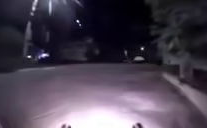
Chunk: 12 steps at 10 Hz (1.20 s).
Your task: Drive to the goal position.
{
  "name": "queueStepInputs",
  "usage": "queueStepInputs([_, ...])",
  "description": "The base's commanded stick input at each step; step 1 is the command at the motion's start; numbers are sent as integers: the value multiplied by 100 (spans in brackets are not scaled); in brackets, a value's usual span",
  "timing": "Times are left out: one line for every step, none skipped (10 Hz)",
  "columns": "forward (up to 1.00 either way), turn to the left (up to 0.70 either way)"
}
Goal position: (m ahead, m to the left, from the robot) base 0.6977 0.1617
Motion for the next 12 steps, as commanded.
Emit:
queueStepInputs([0, 45])
queueStepInputs([0, 45])
queueStepInputs([0, 45])
queueStepInputs([0, 45])
queueStepInputs([0, 45])
queueStepInputs([0, 45])
queueStepInputs([0, 45])
queueStepInputs([0, 45])
queueStepInputs([0, 45])
queueStepInputs([0, 45])
queueStepInputs([0, 45])
queueStepInputs([0, 45])
